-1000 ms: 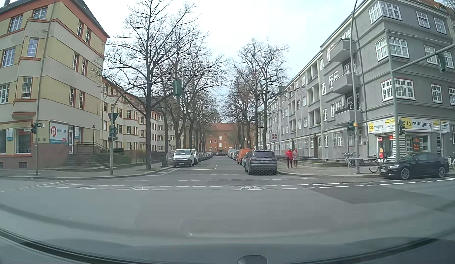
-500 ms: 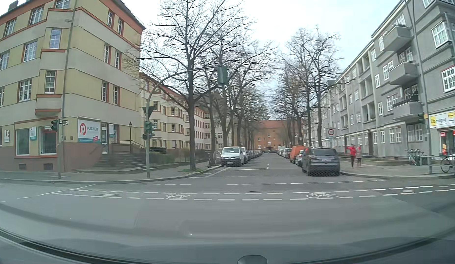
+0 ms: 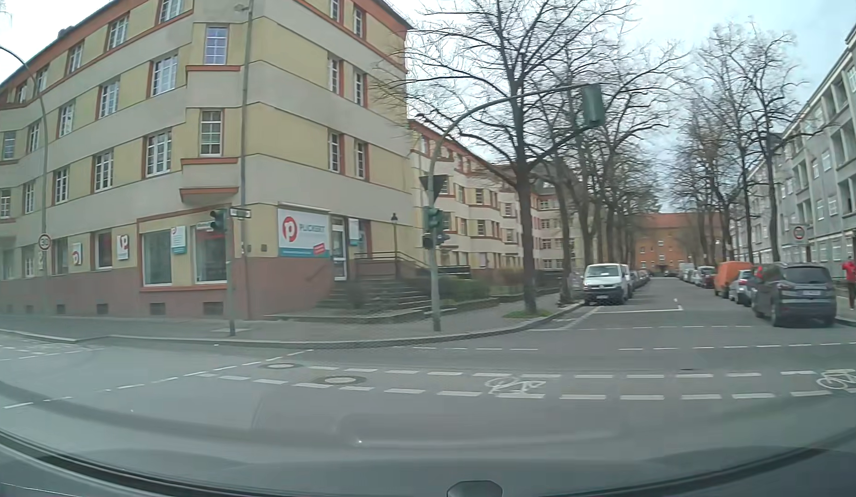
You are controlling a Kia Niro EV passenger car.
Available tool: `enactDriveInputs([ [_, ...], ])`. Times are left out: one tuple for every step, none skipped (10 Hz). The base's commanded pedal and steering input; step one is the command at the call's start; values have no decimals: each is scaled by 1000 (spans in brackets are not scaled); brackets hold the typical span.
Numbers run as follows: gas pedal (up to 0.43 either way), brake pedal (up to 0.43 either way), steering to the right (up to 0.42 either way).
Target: Follow the waypoints while adhering to traffic rules and regulations
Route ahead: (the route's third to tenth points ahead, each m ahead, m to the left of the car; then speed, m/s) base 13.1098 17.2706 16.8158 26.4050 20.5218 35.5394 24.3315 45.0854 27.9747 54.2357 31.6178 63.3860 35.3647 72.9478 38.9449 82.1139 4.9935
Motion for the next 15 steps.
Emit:
enactDriveInputs([
  [79,0,-577],
  [110,0,-581],
  [110,0,-581],
  [110,0,-581],
  [110,0,-581],
  [110,0,-579],
  [110,0,-574],
  [110,0,-566],
  [138,0,-559],
  [150,0,-547],
  [157,0,-533],
  [157,0,-512],
  [157,0,-491],
  [157,0,-464],
  [177,0,-434],
])
